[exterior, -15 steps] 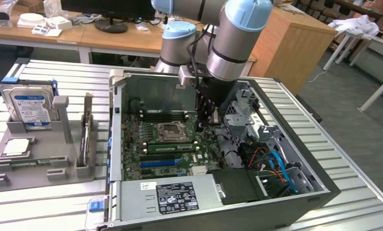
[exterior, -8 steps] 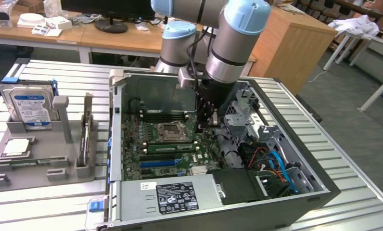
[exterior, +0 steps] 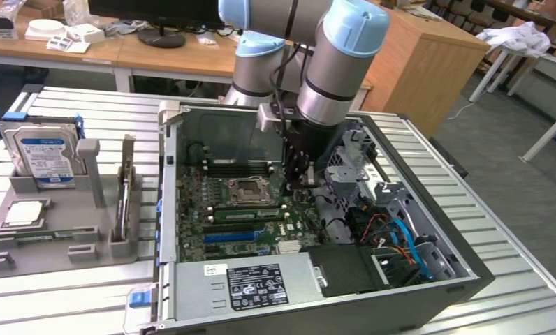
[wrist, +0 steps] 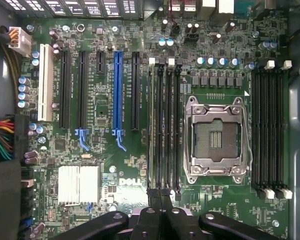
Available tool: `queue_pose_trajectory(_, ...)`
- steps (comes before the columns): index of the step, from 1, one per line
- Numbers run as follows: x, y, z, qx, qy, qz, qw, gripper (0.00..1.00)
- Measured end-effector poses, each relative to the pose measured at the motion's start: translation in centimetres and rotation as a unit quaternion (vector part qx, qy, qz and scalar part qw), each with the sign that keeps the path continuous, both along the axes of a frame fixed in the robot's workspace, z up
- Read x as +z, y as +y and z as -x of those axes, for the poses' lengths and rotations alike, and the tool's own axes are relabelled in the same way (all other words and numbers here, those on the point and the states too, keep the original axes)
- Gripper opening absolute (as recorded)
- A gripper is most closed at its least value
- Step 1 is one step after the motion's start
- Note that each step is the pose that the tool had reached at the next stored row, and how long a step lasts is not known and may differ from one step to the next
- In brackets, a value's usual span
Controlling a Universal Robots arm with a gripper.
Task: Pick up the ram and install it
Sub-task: 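Press down the ram until it locks into place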
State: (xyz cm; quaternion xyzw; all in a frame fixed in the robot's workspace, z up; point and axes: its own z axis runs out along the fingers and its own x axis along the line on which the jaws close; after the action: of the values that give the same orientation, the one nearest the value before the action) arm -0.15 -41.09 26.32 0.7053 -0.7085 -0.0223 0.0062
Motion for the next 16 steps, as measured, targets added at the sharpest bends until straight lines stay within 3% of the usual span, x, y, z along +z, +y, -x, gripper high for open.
queue_pose_trajectory(16, -1.26, 0.00, 0.0, 0.000, 0.0000, 0.0001, 1.0000, 0.10)
